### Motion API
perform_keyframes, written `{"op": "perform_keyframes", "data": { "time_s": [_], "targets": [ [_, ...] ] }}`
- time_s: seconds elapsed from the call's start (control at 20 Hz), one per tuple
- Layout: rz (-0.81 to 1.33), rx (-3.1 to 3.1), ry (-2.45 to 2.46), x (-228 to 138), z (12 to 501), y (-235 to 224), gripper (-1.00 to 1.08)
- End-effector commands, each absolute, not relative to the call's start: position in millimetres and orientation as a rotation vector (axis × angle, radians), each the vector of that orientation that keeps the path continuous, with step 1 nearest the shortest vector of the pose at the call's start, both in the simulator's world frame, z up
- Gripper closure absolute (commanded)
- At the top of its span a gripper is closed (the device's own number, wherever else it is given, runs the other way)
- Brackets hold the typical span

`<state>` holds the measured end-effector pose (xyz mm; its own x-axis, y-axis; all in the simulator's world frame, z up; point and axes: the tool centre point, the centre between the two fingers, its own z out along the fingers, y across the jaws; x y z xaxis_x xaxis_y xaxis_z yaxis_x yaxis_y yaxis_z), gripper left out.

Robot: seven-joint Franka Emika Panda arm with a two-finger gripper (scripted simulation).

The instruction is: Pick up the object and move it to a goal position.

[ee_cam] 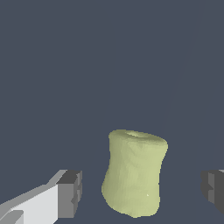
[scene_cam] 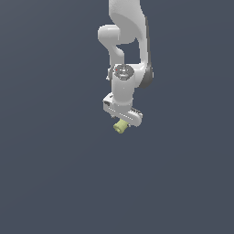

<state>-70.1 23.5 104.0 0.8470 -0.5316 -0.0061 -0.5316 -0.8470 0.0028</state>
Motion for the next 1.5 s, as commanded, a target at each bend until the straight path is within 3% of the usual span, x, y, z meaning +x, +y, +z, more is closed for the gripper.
{"op": "perform_keyframes", "data": {
  "time_s": [0.0,0.8,1.45],
  "targets": [
    [-0.007,2.997,-0.941,-77,99,25,-0.92],
    [-0.001,2.951,-1.076,-90,88,28,-0.92],
    [0.000,2.949,-1.083,-92,42,28,-0.92]
  ]
}}
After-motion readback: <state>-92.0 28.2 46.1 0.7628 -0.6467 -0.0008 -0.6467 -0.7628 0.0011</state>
